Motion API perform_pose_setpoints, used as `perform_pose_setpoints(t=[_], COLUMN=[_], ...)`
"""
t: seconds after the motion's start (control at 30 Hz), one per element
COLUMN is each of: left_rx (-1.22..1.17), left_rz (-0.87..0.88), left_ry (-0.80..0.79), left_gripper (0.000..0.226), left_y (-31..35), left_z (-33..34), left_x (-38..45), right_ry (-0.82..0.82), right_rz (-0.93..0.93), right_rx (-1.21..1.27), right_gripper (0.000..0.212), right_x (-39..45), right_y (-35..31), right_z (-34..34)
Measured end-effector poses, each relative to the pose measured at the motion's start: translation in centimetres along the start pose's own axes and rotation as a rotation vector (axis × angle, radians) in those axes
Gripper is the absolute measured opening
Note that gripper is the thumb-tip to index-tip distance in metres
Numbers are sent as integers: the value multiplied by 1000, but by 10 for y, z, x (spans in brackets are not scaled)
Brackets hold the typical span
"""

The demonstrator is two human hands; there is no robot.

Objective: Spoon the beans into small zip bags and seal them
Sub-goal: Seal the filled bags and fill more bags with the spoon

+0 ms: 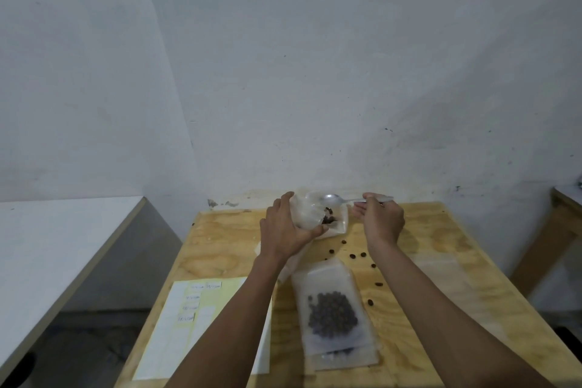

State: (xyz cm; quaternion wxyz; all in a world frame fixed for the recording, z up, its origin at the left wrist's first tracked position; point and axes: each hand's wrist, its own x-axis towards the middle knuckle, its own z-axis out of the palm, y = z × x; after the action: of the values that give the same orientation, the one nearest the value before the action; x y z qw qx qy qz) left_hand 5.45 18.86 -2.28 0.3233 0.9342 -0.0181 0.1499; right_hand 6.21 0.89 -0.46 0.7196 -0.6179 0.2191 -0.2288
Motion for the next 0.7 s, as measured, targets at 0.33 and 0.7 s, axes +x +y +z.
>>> perform_pose_setpoints(t=[0.33, 0.7], left_rx=[-74, -202], left_rz=[10, 35], left_ry=[78, 131], left_gripper=[118, 112], left_y=[-9, -6], left_z=[1, -5], left_x=[5, 7], right_ry=[-77, -248], right_rz=[294, -239], right_rx=[-258, -339], right_gripper=[11, 25], right_x=[5, -8], right_y=[44, -4], right_z=[13, 12])
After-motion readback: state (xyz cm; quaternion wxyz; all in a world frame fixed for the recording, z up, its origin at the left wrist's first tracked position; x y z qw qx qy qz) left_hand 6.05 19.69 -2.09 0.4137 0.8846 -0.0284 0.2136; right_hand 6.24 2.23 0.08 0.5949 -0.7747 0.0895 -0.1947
